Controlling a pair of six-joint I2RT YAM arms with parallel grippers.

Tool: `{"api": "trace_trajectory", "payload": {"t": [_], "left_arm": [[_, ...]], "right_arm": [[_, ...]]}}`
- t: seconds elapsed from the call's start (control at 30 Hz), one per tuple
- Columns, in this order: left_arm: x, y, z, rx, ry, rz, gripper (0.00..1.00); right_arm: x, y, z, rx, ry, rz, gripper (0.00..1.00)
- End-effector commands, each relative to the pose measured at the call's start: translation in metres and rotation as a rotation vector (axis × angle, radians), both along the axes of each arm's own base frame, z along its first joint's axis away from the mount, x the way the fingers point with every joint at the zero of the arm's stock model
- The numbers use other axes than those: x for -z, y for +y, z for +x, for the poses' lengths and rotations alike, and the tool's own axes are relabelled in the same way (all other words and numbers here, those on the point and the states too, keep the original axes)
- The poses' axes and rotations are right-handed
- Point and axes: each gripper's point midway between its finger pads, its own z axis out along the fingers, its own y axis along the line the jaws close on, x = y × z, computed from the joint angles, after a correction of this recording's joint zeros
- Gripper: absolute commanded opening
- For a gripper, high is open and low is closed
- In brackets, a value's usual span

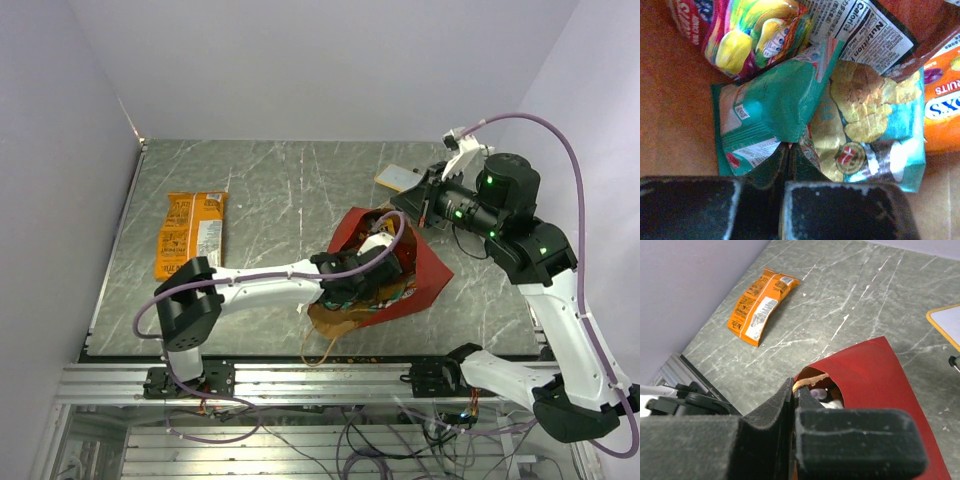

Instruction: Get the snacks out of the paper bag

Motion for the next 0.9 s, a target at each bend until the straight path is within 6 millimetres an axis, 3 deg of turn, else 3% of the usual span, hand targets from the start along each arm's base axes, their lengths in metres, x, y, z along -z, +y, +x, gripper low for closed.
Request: {"api": "trace_trajectory", "payload": {"t": [0.0,0.27,0.5,0.6,0.7,0.87], "left_arm": [[-0.043,0.011,-0.003,-0.021,-0.004,-0.057,0.07],[-0.146,0.021,-0.034,0.119,-0.010,-0.321,0.07],[-0.240,0.069,-0.051,0.175,-0.133,-0.496,0.07],[-0.268,0.099,-0.037,0.059,-0.210,-0.486,0.07],[-0.286,0.144,-0.009,-0.188,-0.311,-0.420,0.07],[-0.278,0.221,0.035,-0.568,-0.406,-0.258,0.07]], "right_arm": [[-0.021,-0.003,-0.001,0.019,-0.083,0.052,0.00],[-0.019,-0.003,-0.002,0.021,-0.092,0.066,0.00],[-0.019,-0.004,-0.003,0.023,-0.100,0.061,0.00],[-0.021,-0.006,-0.002,0.031,-0.107,0.062,0.00],[-0.021,-0.006,-0.003,0.034,-0.105,0.070,0.00],[-0.020,-0.005,-0.005,0.038,-0.094,0.093,0.00]]}}
